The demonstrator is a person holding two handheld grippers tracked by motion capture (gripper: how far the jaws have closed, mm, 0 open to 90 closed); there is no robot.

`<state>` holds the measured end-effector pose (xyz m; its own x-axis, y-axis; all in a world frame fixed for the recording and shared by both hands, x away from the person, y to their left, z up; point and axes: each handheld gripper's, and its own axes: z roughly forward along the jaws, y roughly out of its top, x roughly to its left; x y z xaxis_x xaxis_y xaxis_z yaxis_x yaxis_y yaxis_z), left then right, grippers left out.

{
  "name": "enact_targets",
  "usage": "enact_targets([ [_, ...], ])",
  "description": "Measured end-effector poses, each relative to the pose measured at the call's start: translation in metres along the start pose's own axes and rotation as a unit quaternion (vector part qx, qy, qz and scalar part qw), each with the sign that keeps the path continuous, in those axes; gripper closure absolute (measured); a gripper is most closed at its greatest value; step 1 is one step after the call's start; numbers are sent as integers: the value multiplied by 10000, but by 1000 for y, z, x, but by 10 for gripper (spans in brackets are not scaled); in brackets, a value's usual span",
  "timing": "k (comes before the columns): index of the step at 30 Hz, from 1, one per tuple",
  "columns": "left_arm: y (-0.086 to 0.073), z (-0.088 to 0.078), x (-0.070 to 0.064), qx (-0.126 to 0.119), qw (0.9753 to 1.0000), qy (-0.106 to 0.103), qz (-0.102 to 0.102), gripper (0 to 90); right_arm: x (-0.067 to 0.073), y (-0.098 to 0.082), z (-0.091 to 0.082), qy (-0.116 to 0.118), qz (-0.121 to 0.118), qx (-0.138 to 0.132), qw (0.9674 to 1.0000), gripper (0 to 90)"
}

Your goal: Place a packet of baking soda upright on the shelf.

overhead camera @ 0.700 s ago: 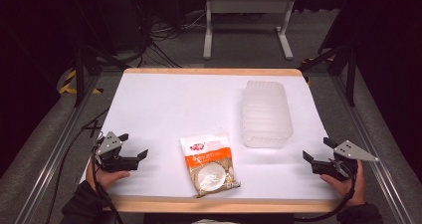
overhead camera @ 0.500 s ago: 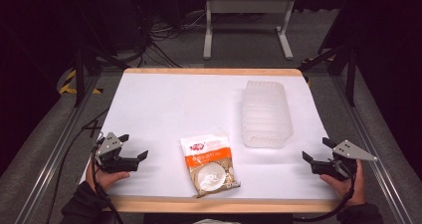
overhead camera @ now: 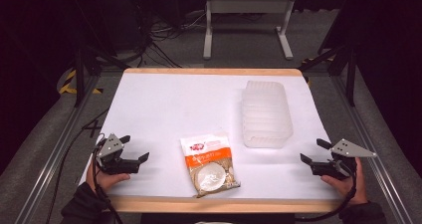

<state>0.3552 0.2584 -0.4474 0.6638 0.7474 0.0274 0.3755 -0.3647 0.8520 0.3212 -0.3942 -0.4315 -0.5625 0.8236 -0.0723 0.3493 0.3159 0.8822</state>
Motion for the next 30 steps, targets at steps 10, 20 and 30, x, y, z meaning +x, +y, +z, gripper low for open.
enact_targets([
  [10,0,0,-2,5,10000,-32,-1,68,21,37,-31,240,-377,-401,9982,207],
  [20,1,3,-6,102,9999,-88,33,68,60,80,-18,790,-971,-306,9917,197],
  [30,1,4,-6,132,9998,-126,122,68,102,120,25,1391,-1278,-8,9820,198],
])
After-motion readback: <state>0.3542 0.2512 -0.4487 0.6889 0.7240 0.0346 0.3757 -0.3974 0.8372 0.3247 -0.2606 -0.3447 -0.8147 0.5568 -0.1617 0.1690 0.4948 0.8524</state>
